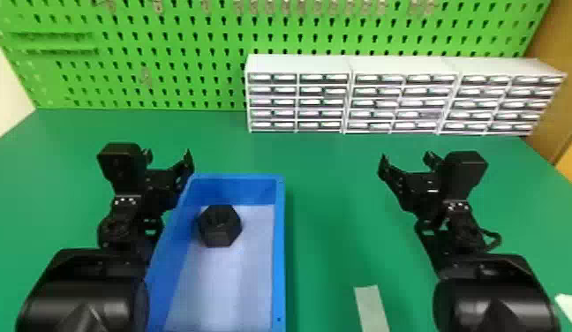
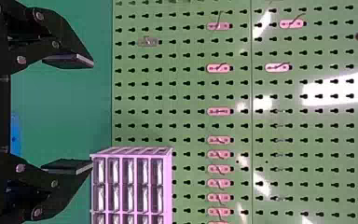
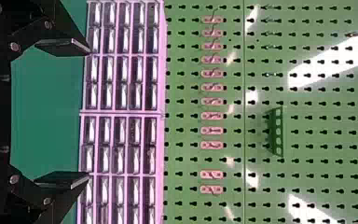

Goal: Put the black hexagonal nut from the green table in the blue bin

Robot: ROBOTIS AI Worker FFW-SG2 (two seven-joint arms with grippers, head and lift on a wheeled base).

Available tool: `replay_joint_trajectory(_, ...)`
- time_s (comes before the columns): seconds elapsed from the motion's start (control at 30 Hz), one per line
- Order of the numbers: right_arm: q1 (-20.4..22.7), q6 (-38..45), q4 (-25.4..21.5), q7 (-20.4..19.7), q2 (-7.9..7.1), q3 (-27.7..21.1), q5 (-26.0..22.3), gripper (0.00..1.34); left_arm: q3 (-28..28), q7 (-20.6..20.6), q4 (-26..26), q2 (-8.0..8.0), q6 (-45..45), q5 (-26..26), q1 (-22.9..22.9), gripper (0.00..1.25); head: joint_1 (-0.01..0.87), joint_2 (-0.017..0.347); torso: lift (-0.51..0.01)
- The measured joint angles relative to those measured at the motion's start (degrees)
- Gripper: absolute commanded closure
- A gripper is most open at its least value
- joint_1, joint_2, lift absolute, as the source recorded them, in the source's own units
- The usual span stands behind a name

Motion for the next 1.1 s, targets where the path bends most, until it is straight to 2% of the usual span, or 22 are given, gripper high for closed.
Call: replay_joint_trajectory(1.1, 0.19, 0.83, -0.08, 0.0, -0.09, -0.08, 0.19, 0.33, -0.22, 0.0, -0.04, 0.0, 0.13, 0.1, -0.55, 0.49, 0.686, 0.051, -0.096)
